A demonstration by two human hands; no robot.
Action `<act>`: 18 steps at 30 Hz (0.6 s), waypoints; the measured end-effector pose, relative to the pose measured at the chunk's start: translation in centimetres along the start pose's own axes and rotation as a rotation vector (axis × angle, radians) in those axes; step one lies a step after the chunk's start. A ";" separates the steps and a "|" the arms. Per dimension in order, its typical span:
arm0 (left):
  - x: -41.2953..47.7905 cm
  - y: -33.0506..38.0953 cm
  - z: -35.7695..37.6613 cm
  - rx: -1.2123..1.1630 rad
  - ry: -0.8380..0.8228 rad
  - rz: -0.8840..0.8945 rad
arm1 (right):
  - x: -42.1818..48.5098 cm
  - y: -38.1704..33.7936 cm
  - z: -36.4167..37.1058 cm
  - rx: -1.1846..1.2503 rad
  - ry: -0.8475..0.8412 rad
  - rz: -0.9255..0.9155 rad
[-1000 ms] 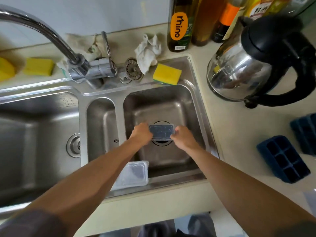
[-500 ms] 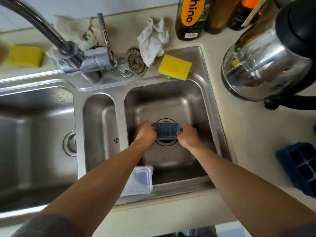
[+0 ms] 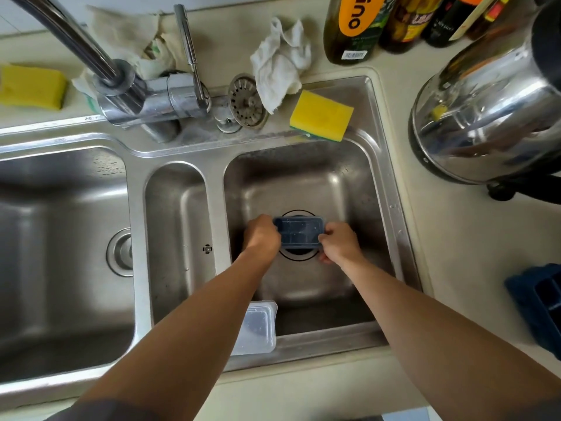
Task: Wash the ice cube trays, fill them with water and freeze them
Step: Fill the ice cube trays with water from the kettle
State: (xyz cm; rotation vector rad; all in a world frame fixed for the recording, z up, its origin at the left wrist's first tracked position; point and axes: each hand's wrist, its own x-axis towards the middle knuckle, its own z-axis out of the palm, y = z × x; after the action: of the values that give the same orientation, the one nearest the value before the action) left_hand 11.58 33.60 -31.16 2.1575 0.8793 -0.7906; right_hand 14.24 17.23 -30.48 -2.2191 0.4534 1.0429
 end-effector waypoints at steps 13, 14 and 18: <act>-5.4 2.8 -2.9 -0.194 0.134 0.001 | -8.5 0.2 -2.8 0.183 0.015 -0.213; -6.3 3.2 -3.2 -0.233 0.177 -0.001 | -9.7 0.0 -3.6 0.198 0.015 -0.259; -10.6 5.6 -4.9 -0.240 0.294 0.093 | -14.8 -0.4 -7.4 0.190 -0.037 -0.388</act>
State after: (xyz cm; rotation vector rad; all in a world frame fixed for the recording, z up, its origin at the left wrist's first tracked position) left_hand 10.94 30.49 -18.61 2.1104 0.9583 -0.3063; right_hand 9.32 13.11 -15.28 -2.0091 0.0916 0.7965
